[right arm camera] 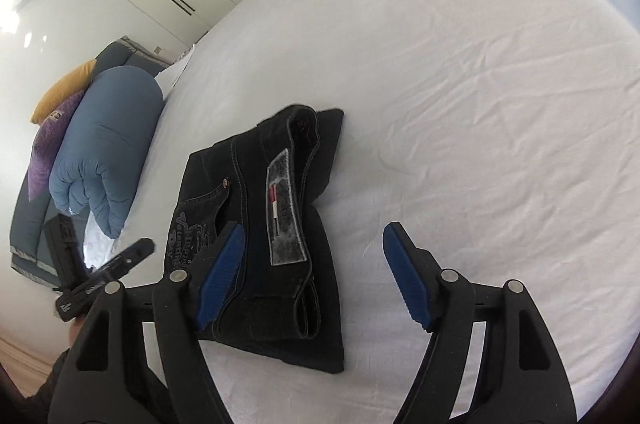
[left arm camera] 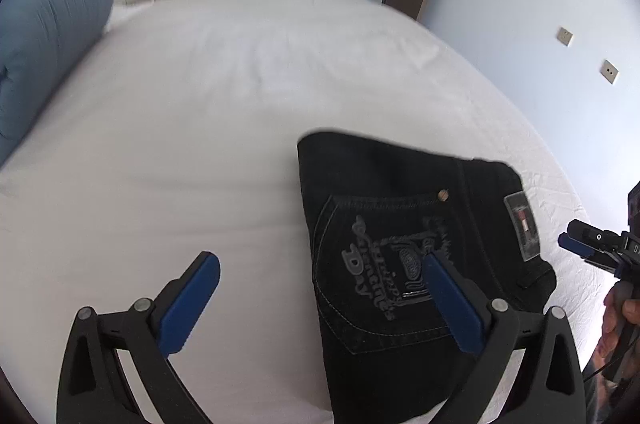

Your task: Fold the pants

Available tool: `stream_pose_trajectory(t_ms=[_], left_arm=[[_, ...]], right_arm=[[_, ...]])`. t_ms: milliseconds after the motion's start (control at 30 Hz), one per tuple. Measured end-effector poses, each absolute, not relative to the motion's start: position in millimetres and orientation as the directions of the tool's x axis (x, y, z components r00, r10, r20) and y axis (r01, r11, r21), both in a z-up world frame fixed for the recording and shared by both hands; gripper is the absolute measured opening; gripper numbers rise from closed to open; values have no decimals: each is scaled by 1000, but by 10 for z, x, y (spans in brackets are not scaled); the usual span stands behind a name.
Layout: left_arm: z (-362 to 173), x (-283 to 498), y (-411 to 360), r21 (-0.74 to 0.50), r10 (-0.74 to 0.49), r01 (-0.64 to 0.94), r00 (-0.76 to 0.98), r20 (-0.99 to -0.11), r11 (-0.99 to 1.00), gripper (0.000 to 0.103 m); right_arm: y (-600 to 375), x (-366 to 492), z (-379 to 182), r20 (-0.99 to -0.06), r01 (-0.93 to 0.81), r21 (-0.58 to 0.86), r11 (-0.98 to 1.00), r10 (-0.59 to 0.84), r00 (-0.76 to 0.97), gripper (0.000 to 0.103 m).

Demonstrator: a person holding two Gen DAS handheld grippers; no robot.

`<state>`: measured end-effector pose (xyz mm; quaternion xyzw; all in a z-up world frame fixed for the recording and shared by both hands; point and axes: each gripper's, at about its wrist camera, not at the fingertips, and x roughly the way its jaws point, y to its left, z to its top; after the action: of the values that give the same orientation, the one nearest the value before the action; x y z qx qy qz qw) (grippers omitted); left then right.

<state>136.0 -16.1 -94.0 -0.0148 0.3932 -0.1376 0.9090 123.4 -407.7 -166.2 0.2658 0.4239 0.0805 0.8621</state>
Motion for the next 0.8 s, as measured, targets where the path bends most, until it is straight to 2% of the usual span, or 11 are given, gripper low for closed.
stream_pose_trajectory(t_ms=[100,200,300,333,400,467,533,600,667,800], left_arm=[[-422,886,-202,-24,-192,219,794,-577,975,103],[74,423,-273,88,-100,152,897,-431,984,103],[548,113,-305,171,21,31,955,-294,985,103],[695,-20,-299,197,75,-27,967,-242,980,103],[974,-330,-242,214,194,-162,972,-135,963,103],[1190,-521,-178,178,236,-216,967,-97,960,103],[1311,-589,-109,119,180,-164,974,-140,979,103],[1311,-574,-93,91,146,-130,968,-202,987,103],[1186,-545,-111,104,131,-108,959,-253,989,103],[828,-435,-163,94,53,-11,887,-459,996,103]], right_arm=[[-3936,894,-1120,-638,48,395,918,236,733,71],[-3769,492,-400,-510,21,261,965,119,852,72],[-3567,-8,300,-300,30,129,991,10,954,90],[-3520,-186,500,-221,42,102,994,-18,975,101],[-3468,-556,834,-56,59,69,996,-55,997,103],[-3394,-838,1084,61,117,44,992,-120,991,103],[-3305,-993,1236,102,191,22,981,-192,976,103],[-3256,-1075,1321,80,188,-1,982,-187,979,103],[-3193,-1083,1324,22,148,2,989,-148,989,103],[-3108,-1036,1106,-143,123,16,992,-119,982,103]])
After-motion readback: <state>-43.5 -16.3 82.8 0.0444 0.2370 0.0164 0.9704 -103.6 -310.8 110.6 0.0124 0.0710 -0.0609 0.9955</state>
